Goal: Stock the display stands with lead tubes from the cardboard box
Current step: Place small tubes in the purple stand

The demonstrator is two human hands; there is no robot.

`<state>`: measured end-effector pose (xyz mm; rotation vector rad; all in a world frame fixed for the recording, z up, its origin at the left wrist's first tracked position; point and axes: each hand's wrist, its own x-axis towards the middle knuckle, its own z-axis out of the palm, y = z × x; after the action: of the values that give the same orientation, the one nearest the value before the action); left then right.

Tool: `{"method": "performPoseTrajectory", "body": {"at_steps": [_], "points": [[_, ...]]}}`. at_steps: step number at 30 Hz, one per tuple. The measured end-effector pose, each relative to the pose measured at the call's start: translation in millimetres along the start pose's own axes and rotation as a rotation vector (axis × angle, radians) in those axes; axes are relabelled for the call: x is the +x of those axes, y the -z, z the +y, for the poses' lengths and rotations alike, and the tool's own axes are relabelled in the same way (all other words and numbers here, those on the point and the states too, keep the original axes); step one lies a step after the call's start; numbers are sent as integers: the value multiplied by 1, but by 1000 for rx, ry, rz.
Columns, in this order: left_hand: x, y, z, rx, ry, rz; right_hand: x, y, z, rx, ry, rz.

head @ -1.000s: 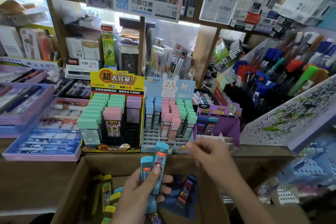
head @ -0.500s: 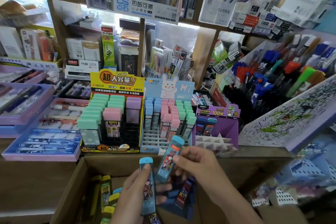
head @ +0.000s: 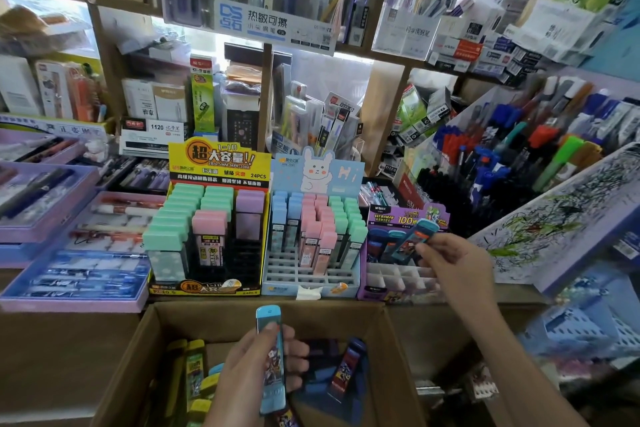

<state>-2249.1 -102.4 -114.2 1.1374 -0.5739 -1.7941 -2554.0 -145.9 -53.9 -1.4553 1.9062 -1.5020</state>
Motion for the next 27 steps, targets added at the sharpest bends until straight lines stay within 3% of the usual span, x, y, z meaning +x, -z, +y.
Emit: {"method": "performPoseTrajectory", "body": {"at_steps": [7, 15, 27], "points": [[2, -2, 3, 1, 3, 21, 6, -12, 7, -148, 129, 5], [0, -3, 7, 12, 14, 7, 5, -24, 19, -382, 114, -146], [-10, -7, 9, -17, -44, -9, 1, -31, 18, -416, 91, -45]]}}
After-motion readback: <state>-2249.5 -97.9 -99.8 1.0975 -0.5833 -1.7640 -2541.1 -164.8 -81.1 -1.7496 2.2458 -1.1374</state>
